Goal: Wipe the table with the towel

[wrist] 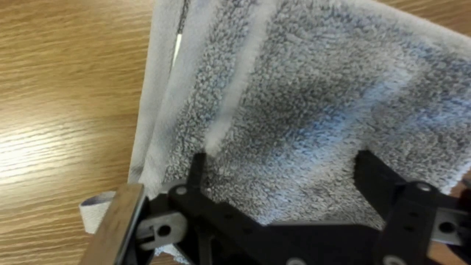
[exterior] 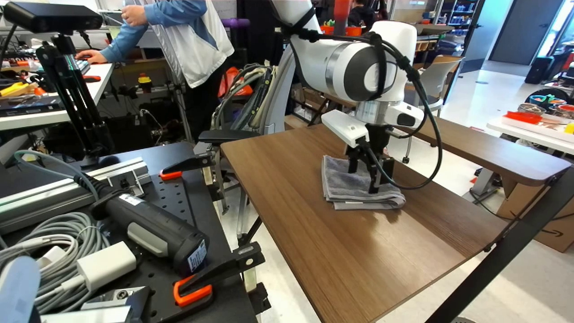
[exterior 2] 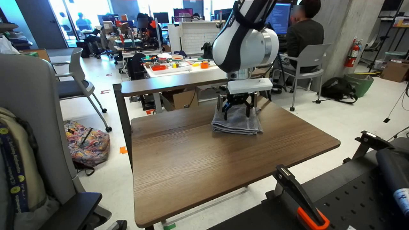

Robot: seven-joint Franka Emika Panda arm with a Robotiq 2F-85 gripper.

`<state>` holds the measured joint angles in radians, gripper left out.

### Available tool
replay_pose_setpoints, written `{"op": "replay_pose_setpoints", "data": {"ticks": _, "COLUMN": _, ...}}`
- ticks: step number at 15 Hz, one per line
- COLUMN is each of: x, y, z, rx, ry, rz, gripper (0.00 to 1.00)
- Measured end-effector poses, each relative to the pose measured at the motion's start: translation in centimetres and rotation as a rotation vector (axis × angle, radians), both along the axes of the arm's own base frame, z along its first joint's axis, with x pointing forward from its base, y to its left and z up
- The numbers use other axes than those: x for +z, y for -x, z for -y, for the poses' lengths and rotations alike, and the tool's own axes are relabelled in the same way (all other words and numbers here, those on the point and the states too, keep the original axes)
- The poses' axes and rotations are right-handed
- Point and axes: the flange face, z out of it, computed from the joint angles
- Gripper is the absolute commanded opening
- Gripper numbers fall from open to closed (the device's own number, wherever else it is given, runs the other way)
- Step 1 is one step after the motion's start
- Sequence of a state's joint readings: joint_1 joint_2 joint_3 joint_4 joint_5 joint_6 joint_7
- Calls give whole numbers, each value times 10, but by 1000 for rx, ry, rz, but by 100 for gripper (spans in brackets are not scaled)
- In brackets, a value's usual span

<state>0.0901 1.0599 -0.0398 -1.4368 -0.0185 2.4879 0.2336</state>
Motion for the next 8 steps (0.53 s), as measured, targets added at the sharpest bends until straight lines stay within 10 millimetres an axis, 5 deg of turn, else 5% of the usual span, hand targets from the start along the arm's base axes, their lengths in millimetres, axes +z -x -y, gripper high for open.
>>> {"op": "replay_pose_setpoints", "data": {"ticks": 3, "x": 1, "y": -9, "z": 15, "rx": -51, "ry": -13, "rz": -2, "gripper": 100}}
{"op": "replay_pose_setpoints", "data": {"ticks": 8, "x": 23, "y": -20, "z": 10, "rx": -45, "ry": -36, "rz": 31, "gripper": 100}}
